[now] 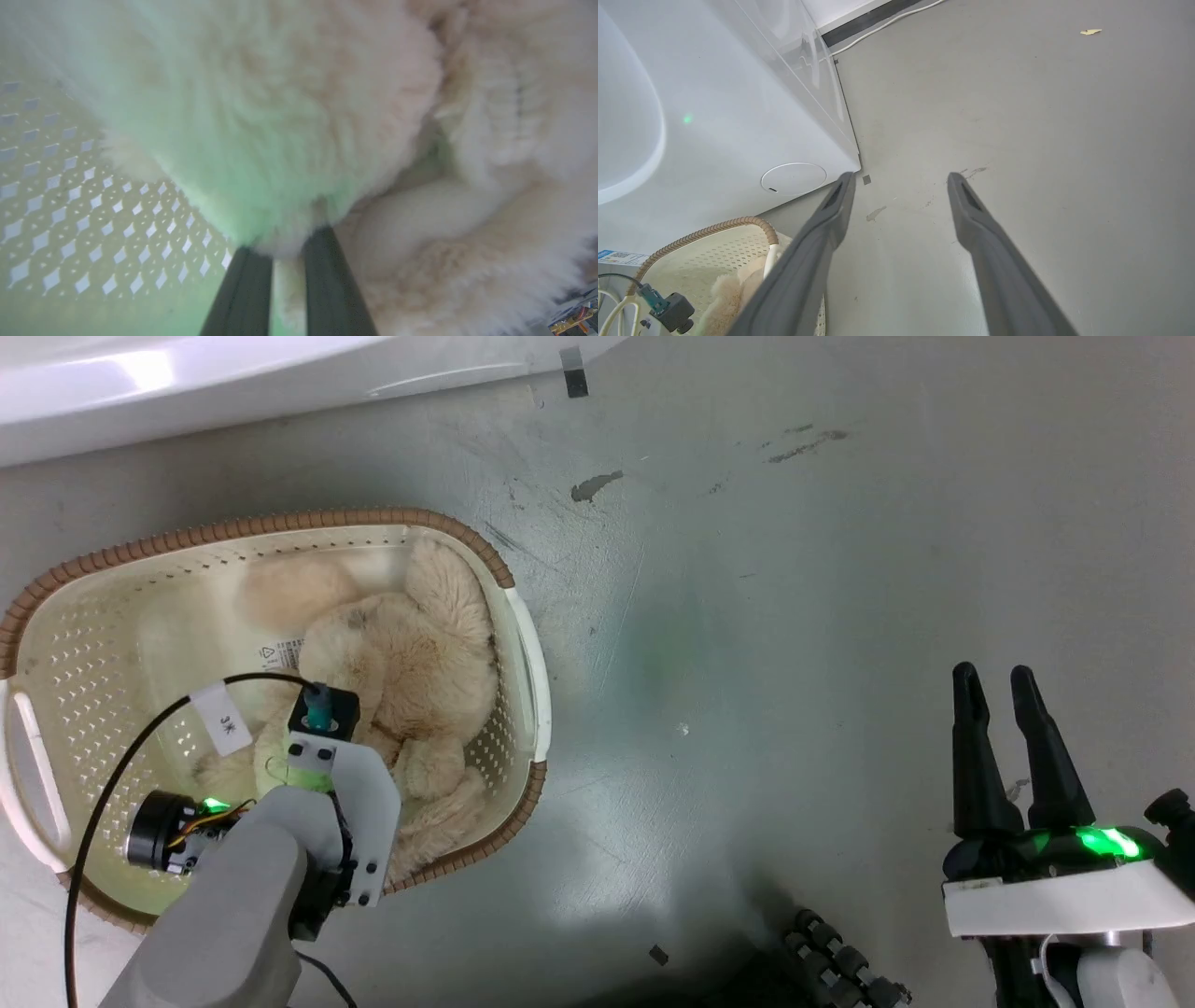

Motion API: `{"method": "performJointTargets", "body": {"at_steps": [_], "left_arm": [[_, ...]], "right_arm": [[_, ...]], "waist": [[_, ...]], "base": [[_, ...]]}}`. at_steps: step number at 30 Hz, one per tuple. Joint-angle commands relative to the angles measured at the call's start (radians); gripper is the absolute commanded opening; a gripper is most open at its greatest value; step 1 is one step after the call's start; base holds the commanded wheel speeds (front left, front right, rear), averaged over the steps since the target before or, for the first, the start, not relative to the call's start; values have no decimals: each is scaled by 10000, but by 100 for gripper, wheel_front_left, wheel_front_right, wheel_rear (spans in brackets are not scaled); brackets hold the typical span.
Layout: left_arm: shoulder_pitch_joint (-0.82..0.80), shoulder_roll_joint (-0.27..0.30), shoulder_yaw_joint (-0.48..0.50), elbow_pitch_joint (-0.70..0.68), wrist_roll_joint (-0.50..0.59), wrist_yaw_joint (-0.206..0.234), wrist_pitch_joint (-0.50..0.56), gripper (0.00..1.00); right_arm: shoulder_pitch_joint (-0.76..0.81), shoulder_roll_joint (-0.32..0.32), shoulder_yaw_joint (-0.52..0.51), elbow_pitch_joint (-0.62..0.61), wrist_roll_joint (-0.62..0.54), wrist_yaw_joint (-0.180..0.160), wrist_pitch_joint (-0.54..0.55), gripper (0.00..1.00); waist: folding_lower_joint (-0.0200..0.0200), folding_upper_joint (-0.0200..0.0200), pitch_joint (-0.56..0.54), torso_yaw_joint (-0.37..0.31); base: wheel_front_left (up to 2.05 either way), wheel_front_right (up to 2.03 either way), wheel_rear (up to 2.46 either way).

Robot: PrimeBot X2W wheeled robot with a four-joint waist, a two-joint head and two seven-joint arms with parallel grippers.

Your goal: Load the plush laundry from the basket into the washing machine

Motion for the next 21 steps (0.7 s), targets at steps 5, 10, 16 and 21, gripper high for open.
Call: {"method": "performJointTargets", "body": {"at_steps": [5, 10, 16, 21], "left_arm": [[-528, -21, -385, 376, -317, -78, -162, 0], [-661, -401, -448, 502, -541, -405, -1094, 0], [-675, -648, -308, 436, -921, -742, -2010, 0], [-597, -998, -123, 273, -1357, -1025, -2917, 0]], "right_arm": [[-416, -4, -47, 144, 286, -7, -208, 100], [-499, -4, -193, 467, 93, -7, -208, 100], [-545, -4, -337, 786, -30, -7, -208, 100], [-538, -4, -548, 1093, -236, -7, -208, 100]], "waist": [[0, 0, 21, 85], [0, 0, -617, 542], [0, 0, -1230, 994], [0, 0, -1851, 1429]], "base": [[0, 0, 0], [0, 0, 0], [0, 0, 0], [0, 0, 0]]}}
